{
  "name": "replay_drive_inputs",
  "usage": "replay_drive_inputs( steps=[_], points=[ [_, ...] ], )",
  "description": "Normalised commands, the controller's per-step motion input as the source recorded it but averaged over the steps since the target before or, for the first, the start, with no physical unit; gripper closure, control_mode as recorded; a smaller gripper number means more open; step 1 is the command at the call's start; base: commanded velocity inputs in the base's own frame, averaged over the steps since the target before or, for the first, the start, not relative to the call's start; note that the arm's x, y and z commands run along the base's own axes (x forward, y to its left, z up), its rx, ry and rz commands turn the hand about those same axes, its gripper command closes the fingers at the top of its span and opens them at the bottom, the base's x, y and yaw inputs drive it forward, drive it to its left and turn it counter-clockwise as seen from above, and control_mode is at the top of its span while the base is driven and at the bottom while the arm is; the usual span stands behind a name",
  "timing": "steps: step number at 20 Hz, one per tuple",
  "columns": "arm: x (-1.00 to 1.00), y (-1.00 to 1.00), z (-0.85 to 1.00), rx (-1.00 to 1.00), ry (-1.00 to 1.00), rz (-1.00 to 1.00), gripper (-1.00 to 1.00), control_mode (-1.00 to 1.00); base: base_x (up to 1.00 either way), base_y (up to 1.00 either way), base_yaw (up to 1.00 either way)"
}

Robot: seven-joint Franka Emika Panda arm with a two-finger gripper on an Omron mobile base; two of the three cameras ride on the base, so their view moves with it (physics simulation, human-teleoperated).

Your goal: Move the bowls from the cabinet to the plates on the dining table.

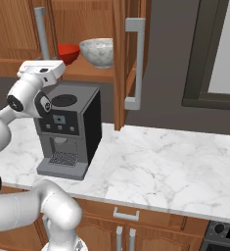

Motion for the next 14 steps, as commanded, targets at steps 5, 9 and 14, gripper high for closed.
replay_drive_inputs(
  steps=[5, 9, 14],
  points=[
    [0.08, 0.04, -0.03, 0.0, -0.06, -0.07, 1.0, -1.0, 0.0, 0.0, 0.0],
    [0.06, 0.1, -0.04, 0.0, -0.06, -0.08, 1.0, -1.0, 0.0, 0.0, 0.0],
    [0.01, 0.17, -0.05, 0.01, 0.0, -0.06, 1.0, -1.0, 0.0, 0.0, 0.0]
  ],
)
